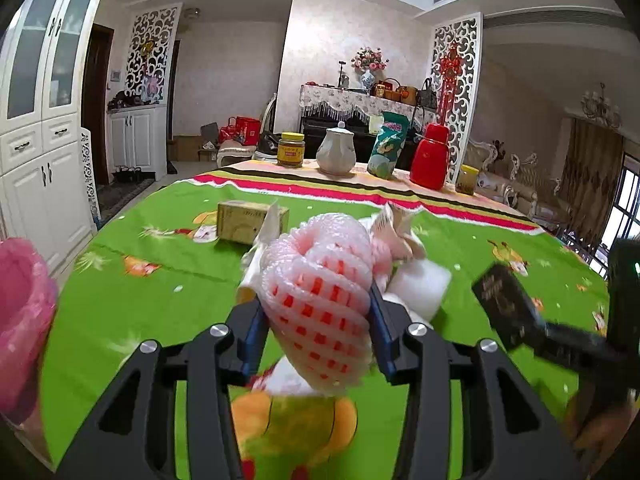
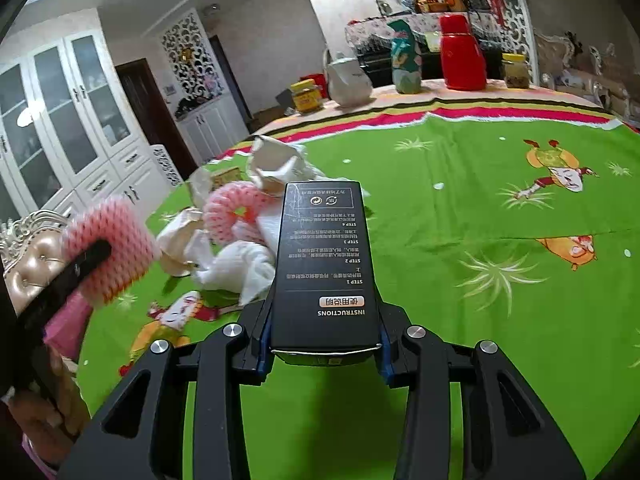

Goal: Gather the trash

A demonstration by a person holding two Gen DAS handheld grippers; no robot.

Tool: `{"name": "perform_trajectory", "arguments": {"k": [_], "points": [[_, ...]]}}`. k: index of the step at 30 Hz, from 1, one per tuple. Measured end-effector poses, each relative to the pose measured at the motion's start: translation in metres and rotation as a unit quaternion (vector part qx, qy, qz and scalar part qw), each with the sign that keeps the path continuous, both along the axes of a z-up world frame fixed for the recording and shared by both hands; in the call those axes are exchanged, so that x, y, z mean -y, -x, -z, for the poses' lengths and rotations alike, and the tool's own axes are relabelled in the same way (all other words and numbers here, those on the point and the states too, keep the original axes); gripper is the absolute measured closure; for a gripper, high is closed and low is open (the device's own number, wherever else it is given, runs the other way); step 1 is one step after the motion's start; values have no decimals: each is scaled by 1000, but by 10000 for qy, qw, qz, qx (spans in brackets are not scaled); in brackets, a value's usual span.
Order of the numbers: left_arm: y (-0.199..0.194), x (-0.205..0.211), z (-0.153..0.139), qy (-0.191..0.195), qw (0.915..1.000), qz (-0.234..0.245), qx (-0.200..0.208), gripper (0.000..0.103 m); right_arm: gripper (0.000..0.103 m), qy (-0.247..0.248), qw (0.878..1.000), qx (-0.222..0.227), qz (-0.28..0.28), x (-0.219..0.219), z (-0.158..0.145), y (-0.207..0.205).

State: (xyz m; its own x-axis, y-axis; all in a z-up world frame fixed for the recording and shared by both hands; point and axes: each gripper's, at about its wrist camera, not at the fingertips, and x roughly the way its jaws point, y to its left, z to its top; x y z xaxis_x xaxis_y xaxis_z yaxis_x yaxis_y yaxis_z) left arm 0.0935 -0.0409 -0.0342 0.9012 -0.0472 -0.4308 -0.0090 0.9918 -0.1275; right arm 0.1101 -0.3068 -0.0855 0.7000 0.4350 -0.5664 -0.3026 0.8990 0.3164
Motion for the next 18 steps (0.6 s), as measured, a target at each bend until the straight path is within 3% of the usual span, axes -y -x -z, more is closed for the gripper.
{"name": "perform_trajectory", "arguments": {"k": [8, 18], "points": [[45, -12, 6, -17, 10000, -93, -2, 58, 63, 51, 9990, 247, -363, -20, -8, 15], [79, -56, 11, 60, 9990, -434, -52, 58, 63, 130, 9940, 513, -961, -52, -15, 35]]}}
